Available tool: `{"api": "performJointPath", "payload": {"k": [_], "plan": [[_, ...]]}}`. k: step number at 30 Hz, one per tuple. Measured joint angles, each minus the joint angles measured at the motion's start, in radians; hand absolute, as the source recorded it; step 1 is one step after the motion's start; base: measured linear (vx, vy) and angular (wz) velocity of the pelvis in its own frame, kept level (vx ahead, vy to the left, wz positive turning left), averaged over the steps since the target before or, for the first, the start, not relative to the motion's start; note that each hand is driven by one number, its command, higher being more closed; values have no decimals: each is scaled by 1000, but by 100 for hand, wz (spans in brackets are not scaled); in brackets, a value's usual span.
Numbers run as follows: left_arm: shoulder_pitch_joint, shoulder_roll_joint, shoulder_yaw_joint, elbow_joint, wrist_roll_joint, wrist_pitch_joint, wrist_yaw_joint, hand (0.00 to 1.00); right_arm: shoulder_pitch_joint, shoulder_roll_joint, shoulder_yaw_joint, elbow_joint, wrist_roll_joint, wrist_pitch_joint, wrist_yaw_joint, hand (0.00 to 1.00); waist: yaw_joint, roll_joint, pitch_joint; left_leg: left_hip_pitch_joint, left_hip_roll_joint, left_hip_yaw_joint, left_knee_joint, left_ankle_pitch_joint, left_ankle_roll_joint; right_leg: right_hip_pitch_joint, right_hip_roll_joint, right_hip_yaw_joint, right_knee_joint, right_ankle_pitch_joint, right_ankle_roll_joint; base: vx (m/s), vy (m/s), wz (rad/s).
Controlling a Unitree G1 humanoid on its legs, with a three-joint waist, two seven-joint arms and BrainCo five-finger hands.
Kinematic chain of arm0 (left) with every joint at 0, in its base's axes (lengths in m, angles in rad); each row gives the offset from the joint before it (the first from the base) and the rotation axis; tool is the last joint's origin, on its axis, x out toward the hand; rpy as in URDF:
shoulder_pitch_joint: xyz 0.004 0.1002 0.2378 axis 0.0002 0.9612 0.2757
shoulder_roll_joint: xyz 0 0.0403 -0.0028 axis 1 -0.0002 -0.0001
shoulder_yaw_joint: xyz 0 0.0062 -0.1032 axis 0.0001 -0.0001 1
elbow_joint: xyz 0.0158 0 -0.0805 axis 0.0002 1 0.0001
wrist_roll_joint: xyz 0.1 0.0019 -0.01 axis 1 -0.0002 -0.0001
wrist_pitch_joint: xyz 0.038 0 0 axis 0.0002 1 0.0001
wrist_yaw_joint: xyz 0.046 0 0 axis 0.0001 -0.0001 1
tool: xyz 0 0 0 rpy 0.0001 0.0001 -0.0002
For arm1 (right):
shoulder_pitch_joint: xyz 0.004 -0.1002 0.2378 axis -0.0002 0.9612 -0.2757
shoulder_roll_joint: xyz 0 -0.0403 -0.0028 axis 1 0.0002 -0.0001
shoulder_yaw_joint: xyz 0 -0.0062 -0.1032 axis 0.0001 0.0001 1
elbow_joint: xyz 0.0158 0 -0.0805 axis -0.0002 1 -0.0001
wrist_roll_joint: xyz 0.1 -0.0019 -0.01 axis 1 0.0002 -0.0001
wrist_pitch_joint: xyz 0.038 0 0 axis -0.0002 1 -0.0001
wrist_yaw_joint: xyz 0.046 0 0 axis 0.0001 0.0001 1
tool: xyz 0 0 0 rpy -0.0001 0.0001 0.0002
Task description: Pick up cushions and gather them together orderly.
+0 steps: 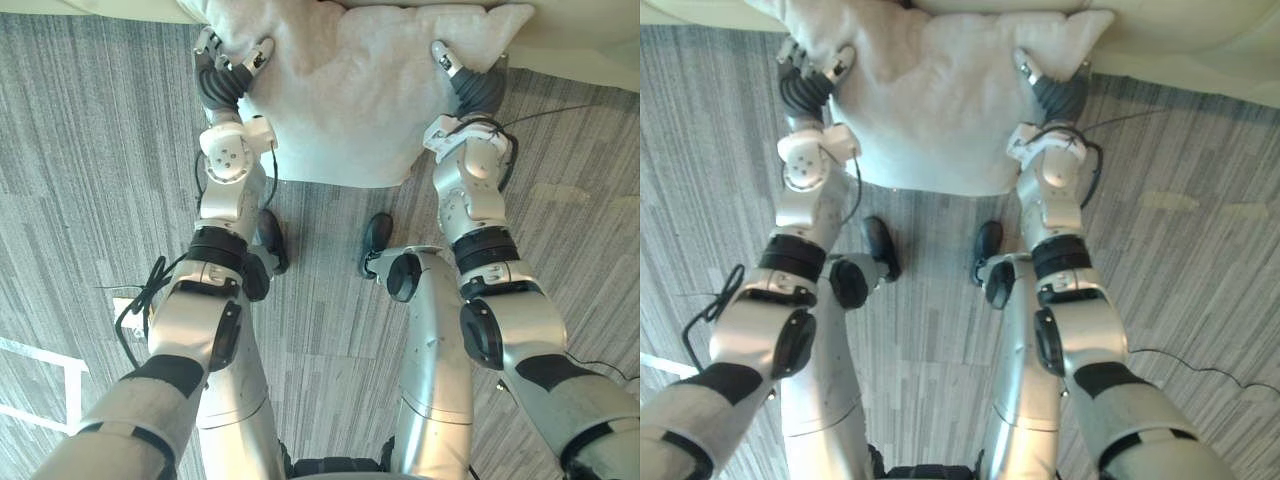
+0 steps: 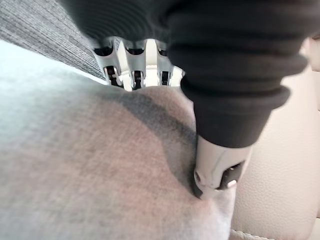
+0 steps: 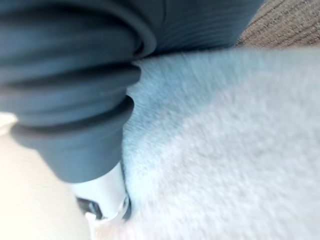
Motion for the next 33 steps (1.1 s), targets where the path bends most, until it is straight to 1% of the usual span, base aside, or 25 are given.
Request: {"api": "performJointPath", "payload": {"k": [3, 5, 7, 8, 10, 11, 13, 14, 16, 17, 19, 20, 22, 23, 25, 29, 30, 31, 33], "plan": [[1, -12, -16, -28, -9, 1, 25, 100, 0, 4, 5, -4, 14, 6, -1, 100, -2, 0, 0, 12, 0, -1, 9, 2, 3, 12, 0, 2, 8, 1, -1, 0, 0, 0], [16, -26, -26, -52, -18, 2, 36, 100, 5, 19, 5, -6, 32, 17, -7, 100, -7, -1, -1, 48, -1, -1, 4, 2, 3, 51, 1, 2, -1, 1, -1, -1, 4, -3], [72, -42, -57, -114, -18, 0, 38, 100, 77, 34, 4, -76, 42, 21, -12, 100, -7, -2, -3, 129, 5, 6, -16, 1, 3, 132, 8, 1, -27, 2, 1, -2, -2, -11], [100, -48, -61, -157, -18, -8, 38, 100, 113, 39, 4, -125, 42, 20, -13, 100, -6, -2, -5, 162, 7, 9, -35, 1, 3, 163, 14, 1, -47, 6, 6, -20, -14, -14], [152, -61, -71, -239, -25, -40, 37, 100, 184, 54, 4, -241, 42, 16, -14, 100, -5, -3, -5, 252, 10, 26, -93, 4, -2, 247, 20, -1, -110, 19, 7, -43, -20, -20], [182, -62, -80, -279, -37, -43, 37, 100, 220, 67, 4, -290, 41, 15, -17, 100, -7, -3, -6, 301, 12, 31, -127, 7, -7, 292, 28, 0, -149, 23, 13, -36, -21, -19], [267, -75, -117, -355, -37, -76, 34, 100, 324, 89, 4, -389, 27, -14, -24, 100, -9, -3, -55, 366, 10, 48, -195, 19, -7, 353, 31, -3, -214, 35, 13, 25, -24, -9], [320, -82, -141, -408, -37, -88, 34, 100, 381, 104, 4, -458, 19, -22, -34, 100, -13, -3, -55, 440, 8, 55, -236, 29, -14, 426, 33, -10, -256, 51, 3, 82, -21, -5], [367, -100, -159, -445, -37, -92, 34, 100, 438, 113, 5, -516, -2, -30, -41, 100, -13, -3, -55, 516, 5, 63, -276, 30, -16, 500, 34, -16, -295, 53, 3, 102, -20, -4], [448, -124, -191, -518, -37, -99, 33, 100, 523, 129, 5, -611, -43, -41, -47, 100, -14, -3, -56, 634, -5, 77, -345, 33, -21, 613, 33, -19, -355, 56, 8, 113, -24, -2], [498, -135, -209, -559, -37, -108, 33, 100, 571, 138, 6, -660, -79, -50, -52, 100, -15, -5, -66, 692, -11, 85, -383, 36, -27, 666, 33, -19, -390, 59, 14, 111, -17, -4], [546, -144, -230, -599, -37, -111, 32, 100, 620, 138, 12, -709, -107, -55, -57, 100, -15, -4, -84, 738, -15, 92, -417, 39, -30, 710, 33, -21, -422, 62, 18, 155, -6, -7], [674, -149, -288, -681, -37, -130, 27, 100, 754, 136, 46, -820, -192, -58, -78, 100, -16, -5, -117, 893, -29, 117, -511, 42, -36, 855, 33, -22, -511, 69, 31, 188, 17, -11], [709, -150, -300, -700, -37, -131, 26, 100, 792, 136, 56, -845, -216, -57, -79, 100, -17, -5, -131, 931, -33, 123, -535, 43, -38, 888, 33, -22, -533, 73, 37, 174, 43, -14], [827, -154, -340, -755, -37, -143, 25, 100, 927, 136, 93, -926, -260, -55, -80, 100, -17, -7, -180, 1065, -47, 147, -619, 45, -40, 1013, 33, -20, -612, 78, 45, 210, 57, -14], [964, -153, -395, -817, -37, -161, 17, 100, 1090, 136, 133, -1007, -285, -56, -80, 100, -15, -8, -253, 1237, -65, 191, -736, 48, -45, 1163, 34, -7, -723, 86, 60, 168, 54, -20], [976, -152, -404, -818, -37, -161, 16, 100, 1106, 136, 135, -1007, -285, -56, -80, 100, -17, -8, -267, 1252, -68, 197, -752, 50, -45, 1176, 35, -5, -737, 89, 64, 127, 57, -19], [997, -150, -423, -818, -37, -161, 16, 100, 1136, 134, 143, -1005, -285, -56, -80, 100, -19, -10, -294, 1283, -79, 208, -792, 59, -46, 1198, 35, 4, -767, 93, 69, 136, 50, -16], [1021, -136, -448, -814, -37, -162, 16, 100, 1159, 128, 159, -996, -286, -54, -80, 100, -28, -10, -314, 1337, -102, 215, -863, 85, -46, 1238, 32, 12, -816, 108, 72, 145, 40, -9]]}}
